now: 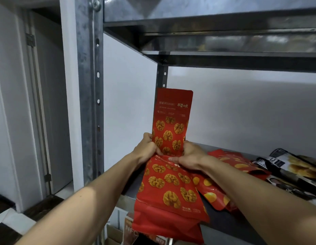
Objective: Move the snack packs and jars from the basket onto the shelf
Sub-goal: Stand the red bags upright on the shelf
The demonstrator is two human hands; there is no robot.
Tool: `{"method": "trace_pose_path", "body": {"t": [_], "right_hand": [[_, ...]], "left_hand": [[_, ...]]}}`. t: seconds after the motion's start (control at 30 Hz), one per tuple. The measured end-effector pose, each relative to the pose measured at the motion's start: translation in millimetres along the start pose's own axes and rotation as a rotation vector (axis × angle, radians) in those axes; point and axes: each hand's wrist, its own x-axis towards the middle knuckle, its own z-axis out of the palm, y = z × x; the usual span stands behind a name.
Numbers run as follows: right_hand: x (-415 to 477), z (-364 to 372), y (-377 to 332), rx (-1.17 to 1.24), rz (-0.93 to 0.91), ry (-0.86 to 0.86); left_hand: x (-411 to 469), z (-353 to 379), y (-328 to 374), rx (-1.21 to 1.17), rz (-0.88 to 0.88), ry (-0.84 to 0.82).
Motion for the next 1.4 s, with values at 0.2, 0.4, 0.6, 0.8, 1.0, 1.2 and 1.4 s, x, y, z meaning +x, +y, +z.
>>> {"method": "trace_pose_path", "body": {"t": [0.2,0.4,0.6,0.8,1.0,1.2,1.4], "right_hand": [[1.0,2.0,-1.4,-0.065,0.013,-0.011],[-0.7,5.0,-0.2,-0.026,0.028,0.036],[-3.0,2.0,-4.9,-0.043,0.029,-0.001],[-5.6,5.4,-5.0,-0.047,0.055,0.026],[-9.2,6.9,-7.6,0.037,0.09,0.094],[-10.2,4.0,-14.9,0.143,0.134,0.12],[-17.1,1.7,-19.9,0.2,0.188,0.164]], "left_hand": [[-1.3,-1.0,-1.5,0.016,-0.016,-0.014],[-2.1,-1.2,-0.8,0.036,-0.024,-0.01],[2.7,-2.4,-4.7,0.084,-0.034,-0.02],[1.5,0.3,-0.1,0.163,-0.035,-0.055],[-6.2,0.1,-2.5,-0.078,0.031,-0.021],[-8.4,-3.3,-1.5,-0.113,0.019,-0.005],[-9.1,-3.0,-1.7,-0.06,0.03,0.085]]}}
